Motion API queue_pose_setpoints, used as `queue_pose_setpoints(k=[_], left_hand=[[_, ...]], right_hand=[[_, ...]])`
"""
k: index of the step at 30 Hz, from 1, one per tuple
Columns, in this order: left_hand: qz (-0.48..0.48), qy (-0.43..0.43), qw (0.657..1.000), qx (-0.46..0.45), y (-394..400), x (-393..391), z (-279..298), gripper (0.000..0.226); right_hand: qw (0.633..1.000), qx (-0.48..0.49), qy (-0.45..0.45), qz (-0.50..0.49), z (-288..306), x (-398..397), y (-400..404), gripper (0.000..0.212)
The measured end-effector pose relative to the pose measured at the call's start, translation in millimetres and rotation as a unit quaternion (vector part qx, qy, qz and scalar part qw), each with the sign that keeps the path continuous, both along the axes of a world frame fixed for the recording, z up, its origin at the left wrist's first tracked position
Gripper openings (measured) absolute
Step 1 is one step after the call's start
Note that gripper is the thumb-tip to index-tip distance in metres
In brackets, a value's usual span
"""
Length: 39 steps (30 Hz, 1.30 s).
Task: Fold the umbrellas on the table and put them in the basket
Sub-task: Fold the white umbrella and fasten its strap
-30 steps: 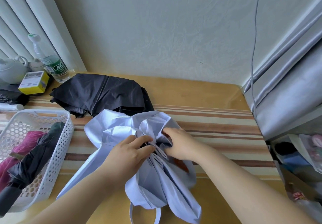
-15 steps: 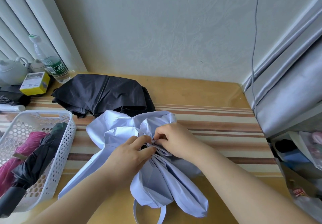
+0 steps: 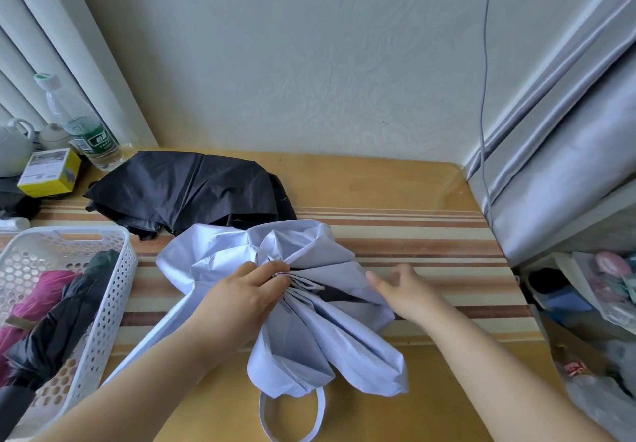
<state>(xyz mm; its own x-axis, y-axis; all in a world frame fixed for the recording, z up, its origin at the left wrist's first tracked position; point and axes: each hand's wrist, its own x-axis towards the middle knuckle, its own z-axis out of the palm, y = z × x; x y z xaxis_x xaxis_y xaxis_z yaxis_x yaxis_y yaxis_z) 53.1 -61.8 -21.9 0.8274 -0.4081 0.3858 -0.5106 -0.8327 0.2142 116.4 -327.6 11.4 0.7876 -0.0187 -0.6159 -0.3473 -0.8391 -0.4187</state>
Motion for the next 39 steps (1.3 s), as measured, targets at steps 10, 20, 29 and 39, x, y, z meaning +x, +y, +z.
queue_pose_setpoints(k=[10,20,29,39], left_hand=[[-0.018,-0.020,0.999,0.019,-4,2,6,0.015],[-0.018,-0.030,0.999,0.022,-11,4,7,0.037],[-0.017,-0.031,0.999,0.034,-11,1,7,0.035],[-0.034,-0.027,0.998,0.052,-14,-2,6,0.017]], right_hand=[[0.876,0.431,0.064,-0.208,-15,-5,-22,0.028],[0.843,0.501,0.069,-0.184,1,2,-36,0.031],[0.790,0.565,0.111,-0.211,6,2,-38,0.049],[0.823,0.535,0.163,-0.097,21,9,-40,0.072]])
